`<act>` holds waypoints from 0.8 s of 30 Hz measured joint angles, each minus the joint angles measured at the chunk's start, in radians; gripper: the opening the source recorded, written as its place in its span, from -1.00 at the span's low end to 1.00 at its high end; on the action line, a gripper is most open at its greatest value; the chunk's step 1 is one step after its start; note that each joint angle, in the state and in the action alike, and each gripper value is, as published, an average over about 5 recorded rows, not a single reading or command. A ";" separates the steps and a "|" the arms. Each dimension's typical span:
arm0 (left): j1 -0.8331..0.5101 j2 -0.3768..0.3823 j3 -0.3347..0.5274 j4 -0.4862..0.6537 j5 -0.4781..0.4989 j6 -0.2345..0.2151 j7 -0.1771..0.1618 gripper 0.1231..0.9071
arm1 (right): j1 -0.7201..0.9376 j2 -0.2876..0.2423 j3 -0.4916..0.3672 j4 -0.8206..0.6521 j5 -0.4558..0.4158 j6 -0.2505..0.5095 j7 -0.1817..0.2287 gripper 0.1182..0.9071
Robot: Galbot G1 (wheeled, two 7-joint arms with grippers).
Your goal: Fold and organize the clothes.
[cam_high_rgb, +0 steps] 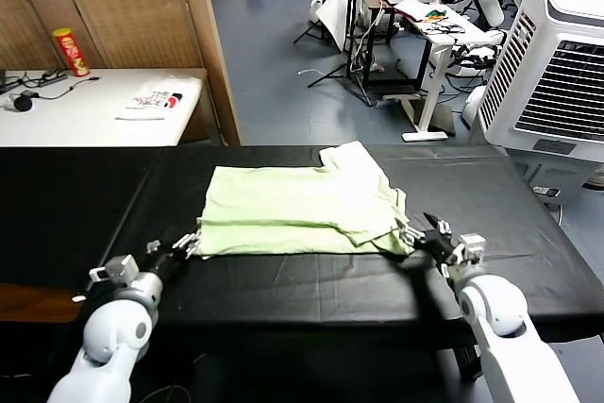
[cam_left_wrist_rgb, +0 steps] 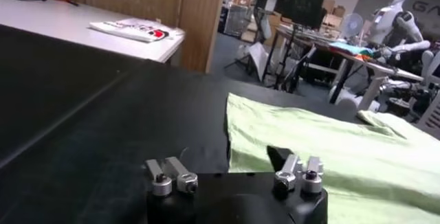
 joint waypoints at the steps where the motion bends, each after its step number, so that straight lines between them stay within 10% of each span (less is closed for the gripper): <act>1: 0.012 0.001 0.000 -0.009 -0.003 0.001 0.003 0.71 | -0.013 0.002 0.000 0.008 -0.003 0.000 0.000 0.64; 18: 0.085 0.013 0.000 -0.017 -0.033 0.004 0.031 0.71 | -0.053 0.040 -0.018 0.012 -0.029 -0.001 0.000 -0.40; 24: 0.082 0.019 0.000 -0.010 -0.063 0.005 0.034 0.15 | -0.050 0.038 -0.018 0.012 -0.029 -0.008 0.006 -0.85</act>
